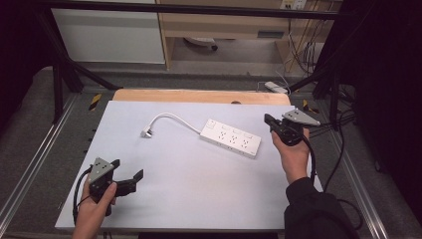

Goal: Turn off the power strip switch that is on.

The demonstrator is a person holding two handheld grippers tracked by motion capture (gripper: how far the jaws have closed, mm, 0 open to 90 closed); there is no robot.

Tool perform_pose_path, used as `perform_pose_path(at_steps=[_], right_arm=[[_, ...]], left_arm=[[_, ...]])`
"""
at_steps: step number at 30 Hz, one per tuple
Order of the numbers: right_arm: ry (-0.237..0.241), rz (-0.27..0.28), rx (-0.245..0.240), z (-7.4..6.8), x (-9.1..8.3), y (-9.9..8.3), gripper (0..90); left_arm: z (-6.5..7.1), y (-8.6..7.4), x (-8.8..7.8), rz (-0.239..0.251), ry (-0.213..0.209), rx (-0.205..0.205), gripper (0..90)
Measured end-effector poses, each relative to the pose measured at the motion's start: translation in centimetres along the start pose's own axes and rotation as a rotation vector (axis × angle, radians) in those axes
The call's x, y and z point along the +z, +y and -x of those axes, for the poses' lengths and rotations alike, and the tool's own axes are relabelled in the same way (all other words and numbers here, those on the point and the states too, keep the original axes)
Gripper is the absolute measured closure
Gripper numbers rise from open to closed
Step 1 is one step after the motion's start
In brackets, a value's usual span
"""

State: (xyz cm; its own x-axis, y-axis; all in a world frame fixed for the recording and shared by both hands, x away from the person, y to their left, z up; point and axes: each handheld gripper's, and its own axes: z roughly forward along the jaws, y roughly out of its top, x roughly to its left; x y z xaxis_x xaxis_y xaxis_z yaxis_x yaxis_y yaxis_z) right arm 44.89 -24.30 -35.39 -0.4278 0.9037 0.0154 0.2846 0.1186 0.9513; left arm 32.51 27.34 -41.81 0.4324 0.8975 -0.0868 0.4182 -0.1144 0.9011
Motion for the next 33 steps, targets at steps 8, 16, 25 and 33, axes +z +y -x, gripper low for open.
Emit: perform_pose_path(at_steps=[8, 16, 25, 33], right_arm=[[-0.009, -0.023, 0.006, 0.2, 1.0, -0.4, 90.0], [-0.001, -0.048, 0.023, 0.4, 1.8, -0.8, 90.0], [-0.005, -0.082, 0.023, 0.5, 2.8, -1.3, 90.0], [-0.014, -0.106, 0.022, 0.6, 3.6, -1.8, 90.0]], left_arm=[[0.0, 0.0, 0.0, 0.001, 0.000, 0.000, 6.0], [0.0, 0.0, 0.0, -0.008, -0.005, 0.006, 6.0], [0.0, 0.0, 0.1, -0.008, -0.006, 0.005, 6.0], [0.0, 0.0, 0.1, -0.011, -0.008, 0.006, 6.0]])
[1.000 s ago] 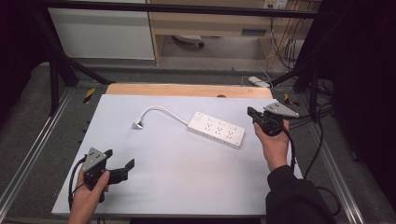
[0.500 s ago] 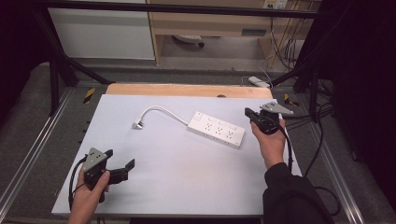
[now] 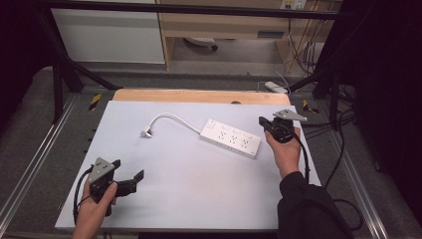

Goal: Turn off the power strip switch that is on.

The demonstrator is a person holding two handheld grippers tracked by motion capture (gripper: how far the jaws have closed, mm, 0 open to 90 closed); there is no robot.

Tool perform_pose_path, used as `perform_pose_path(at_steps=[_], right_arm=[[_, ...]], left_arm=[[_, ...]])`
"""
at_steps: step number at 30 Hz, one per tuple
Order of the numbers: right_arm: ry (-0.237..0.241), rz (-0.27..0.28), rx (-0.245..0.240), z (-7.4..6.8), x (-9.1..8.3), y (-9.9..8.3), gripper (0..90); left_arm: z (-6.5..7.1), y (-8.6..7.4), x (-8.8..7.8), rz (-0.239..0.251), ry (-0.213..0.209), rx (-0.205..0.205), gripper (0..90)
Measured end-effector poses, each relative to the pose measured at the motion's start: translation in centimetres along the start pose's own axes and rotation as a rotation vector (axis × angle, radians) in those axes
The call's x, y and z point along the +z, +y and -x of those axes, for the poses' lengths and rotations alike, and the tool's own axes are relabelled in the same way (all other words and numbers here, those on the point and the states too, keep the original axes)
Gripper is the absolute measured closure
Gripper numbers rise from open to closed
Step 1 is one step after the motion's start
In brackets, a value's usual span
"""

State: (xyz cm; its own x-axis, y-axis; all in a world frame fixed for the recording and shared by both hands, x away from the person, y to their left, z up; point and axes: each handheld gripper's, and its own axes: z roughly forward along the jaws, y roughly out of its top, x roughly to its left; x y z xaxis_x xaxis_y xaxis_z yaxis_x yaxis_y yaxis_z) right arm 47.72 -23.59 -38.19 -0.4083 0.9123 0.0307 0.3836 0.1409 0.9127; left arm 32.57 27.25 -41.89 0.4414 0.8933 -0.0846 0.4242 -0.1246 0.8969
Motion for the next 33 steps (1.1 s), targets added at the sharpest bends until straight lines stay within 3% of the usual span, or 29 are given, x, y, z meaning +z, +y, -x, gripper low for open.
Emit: perform_pose_path(at_steps=[17, 33], right_arm=[[-0.017, -0.061, 0.003, 0.4, 1.8, -1.1, 90.0], [-0.021, -0.091, -0.015, 0.3, 2.5, -1.6, 90.0]], left_arm=[[0.0, 0.0, 0.1, -0.005, -0.009, -0.001, 6.0], [0.0, 0.0, 0.1, -0.009, -0.008, 0.005, 6.0]])
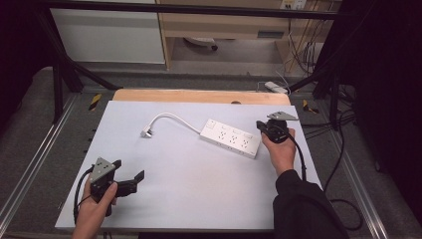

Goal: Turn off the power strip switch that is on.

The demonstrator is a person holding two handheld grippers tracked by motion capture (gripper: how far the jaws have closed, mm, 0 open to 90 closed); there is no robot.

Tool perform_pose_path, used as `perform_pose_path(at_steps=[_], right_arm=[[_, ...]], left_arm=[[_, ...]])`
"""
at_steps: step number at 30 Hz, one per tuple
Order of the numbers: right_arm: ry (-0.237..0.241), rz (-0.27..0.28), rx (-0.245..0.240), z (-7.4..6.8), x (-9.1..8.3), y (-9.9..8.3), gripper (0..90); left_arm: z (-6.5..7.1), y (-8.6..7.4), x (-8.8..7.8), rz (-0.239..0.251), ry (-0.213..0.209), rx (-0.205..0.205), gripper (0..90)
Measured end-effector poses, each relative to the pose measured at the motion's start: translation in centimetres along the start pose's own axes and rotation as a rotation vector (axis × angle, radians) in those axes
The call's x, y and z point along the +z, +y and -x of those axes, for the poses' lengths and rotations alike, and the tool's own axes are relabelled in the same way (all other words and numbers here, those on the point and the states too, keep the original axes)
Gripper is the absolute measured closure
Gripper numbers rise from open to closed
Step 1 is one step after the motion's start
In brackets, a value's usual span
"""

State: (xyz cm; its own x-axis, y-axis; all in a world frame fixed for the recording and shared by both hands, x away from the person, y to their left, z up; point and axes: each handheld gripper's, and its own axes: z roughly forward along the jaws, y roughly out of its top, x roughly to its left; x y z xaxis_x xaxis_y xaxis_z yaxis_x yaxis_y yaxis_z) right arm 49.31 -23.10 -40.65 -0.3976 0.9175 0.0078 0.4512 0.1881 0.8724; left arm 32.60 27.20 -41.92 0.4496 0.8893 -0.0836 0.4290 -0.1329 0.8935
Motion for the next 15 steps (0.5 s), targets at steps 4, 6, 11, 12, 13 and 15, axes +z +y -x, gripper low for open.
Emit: perform_pose_path(at_steps=[4, 6, 11, 12, 13, 15], right_arm=[[0.005, -0.007, -0.002, -0.20, 0.17, -0.18, 90.0], [0.007, -0.015, -0.005, -0.34, 0.27, -0.32, 90.0], [0.010, -0.028, -0.017, -0.52, 0.51, -0.66, 90.0], [0.011, -0.029, -0.014, -0.56, 0.53, -0.67, 90.0], [0.012, -0.030, -0.012, -0.61, 0.56, -0.68, 90.0], [0.013, -0.032, -0.016, -0.66, 0.65, -0.68, 90.0]], left_arm=[[0.00, 0.00, 0.00, 0.002, 0.000, -0.003, 6.0], [-0.02, 0.00, -0.01, 0.003, 0.001, -0.002, 6.0], [-0.01, 0.01, 0.00, 0.003, -0.001, -0.001, 6.0], [0.00, 0.02, -0.01, 0.004, -0.001, -0.003, 6.0], [-0.01, 0.02, -0.02, 0.003, -0.001, -0.002, 6.0], [-0.02, 0.02, -0.01, 0.003, 0.001, -0.001, 6.0]])
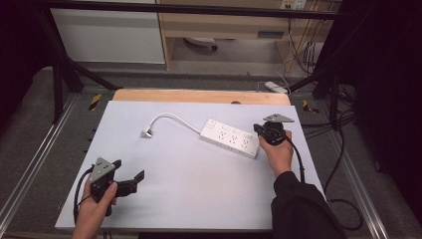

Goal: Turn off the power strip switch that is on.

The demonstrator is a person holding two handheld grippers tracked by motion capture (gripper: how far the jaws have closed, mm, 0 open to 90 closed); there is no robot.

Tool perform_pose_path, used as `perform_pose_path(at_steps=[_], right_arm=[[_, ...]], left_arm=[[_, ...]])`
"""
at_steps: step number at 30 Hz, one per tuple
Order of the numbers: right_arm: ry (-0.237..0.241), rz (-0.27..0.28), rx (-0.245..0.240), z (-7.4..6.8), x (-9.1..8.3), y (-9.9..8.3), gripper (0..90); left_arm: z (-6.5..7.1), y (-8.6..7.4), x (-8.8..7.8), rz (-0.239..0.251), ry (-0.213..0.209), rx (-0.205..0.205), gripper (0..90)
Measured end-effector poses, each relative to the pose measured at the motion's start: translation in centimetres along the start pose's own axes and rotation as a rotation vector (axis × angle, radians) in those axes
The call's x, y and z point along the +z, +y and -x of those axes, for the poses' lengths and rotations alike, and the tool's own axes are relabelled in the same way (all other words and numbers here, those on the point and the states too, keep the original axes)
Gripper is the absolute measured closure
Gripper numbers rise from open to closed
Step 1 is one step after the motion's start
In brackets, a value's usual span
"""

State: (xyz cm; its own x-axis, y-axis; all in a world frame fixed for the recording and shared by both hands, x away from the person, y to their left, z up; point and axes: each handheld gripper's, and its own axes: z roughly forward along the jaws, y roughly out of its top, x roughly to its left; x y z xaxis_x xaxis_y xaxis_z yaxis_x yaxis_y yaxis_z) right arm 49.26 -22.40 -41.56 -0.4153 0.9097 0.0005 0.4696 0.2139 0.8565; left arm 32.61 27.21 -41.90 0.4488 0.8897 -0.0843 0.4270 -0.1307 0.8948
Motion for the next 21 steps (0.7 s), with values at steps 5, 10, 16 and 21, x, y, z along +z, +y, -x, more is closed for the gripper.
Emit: perform_pose_path(at_steps=[5, 10, 16, 21], right_arm=[[0.004, -0.006, -0.003, -0.18, 0.21, -0.14, 90.0], [0.004, -0.015, 0.001, -0.36, 0.52, -0.40, 90.0], [0.004, -0.019, 0.004, -0.53, 0.81, -0.60, 90.0], [0.004, -0.027, 0.009, -0.38, 0.92, -1.00, 90.0]], left_arm=[[0.00, 0.00, 0.00, -0.005, -0.001, 0.005, 6.0], [0.01, 0.00, 0.01, -0.004, -0.001, 0.004, 6.0], [0.02, 0.00, 0.03, -0.005, -0.003, 0.005, 6.0], [0.03, -0.01, 0.06, -0.007, -0.005, 0.006, 6.0]])
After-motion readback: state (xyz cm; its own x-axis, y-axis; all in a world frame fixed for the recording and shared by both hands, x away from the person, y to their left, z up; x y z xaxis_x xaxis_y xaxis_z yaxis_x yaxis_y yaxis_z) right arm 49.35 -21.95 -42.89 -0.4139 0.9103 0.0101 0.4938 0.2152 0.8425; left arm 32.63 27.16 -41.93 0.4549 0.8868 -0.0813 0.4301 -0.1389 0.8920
